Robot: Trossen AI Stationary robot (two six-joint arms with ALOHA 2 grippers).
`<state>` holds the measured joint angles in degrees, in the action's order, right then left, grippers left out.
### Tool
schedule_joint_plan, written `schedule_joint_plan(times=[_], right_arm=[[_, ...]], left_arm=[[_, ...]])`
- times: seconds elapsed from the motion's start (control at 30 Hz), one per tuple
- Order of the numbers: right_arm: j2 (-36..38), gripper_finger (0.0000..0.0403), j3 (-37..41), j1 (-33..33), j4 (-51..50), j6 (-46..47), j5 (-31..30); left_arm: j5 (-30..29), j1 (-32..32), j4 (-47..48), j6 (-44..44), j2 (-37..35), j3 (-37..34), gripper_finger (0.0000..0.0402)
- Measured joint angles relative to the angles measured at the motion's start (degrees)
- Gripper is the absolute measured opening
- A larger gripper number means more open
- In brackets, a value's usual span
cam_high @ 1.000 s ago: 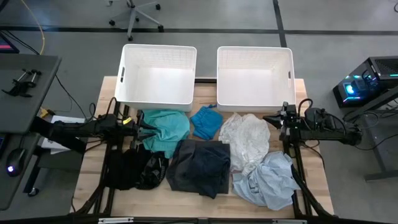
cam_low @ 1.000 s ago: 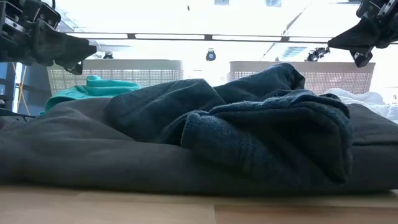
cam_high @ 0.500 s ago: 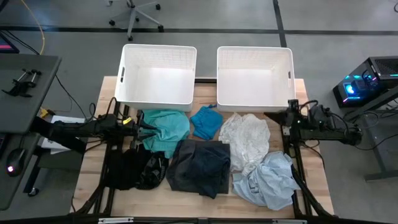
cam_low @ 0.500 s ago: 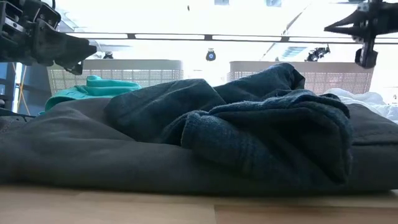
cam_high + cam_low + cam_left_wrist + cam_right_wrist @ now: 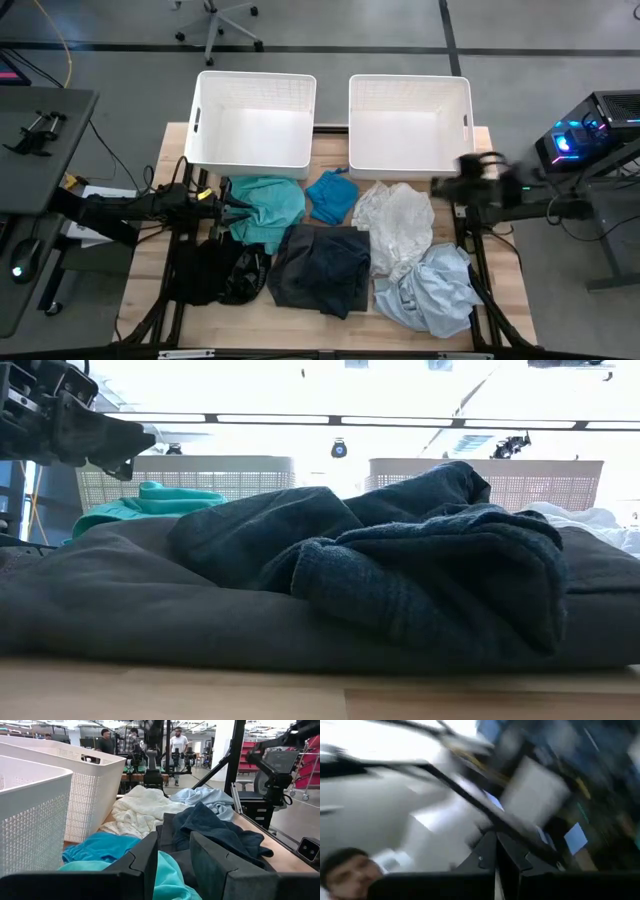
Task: Sort clothes
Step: Put the white clothing into the right white bin
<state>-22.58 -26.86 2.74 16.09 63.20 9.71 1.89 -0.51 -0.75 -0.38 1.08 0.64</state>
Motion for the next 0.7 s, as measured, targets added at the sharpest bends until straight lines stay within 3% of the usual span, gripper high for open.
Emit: schedule_joint_plan(times=[0.1, 0.23, 0.4, 0.53, 0.7], right_arm=[[-8.5, 0.0, -5.2, 2.2, -12.3, 2.5, 2.1], [-19.8, 0.0, -16.5, 4.3, -33.1, -1.3, 2.9], [-33.0, 0.0, -30.2, 6.5, -57.6, -3.7, -2.5], [-41.0, 0.0, -35.7, 6.7, -59.6, 0.1, -6.5], [-48.1, 0.0, -40.6, 5.4, -61.0, -3.9, -4.6]], left_arm=[[0.0, 0.0, 0.0, 0.0, 0.0, 0.0, 0.0102], [0.0, 0.0, 0.0, 0.0, 0.0, 0.0, 0.0102], [0.0, 0.0, 0.0, 0.0, 0.0, 0.0, 0.0102], [0.0, 0.0, 0.0, 0.0, 0.0, 0.0, 0.0102], [0.0, 0.0, 0.0, 0.0, 0.0, 0.0, 0.0102]])
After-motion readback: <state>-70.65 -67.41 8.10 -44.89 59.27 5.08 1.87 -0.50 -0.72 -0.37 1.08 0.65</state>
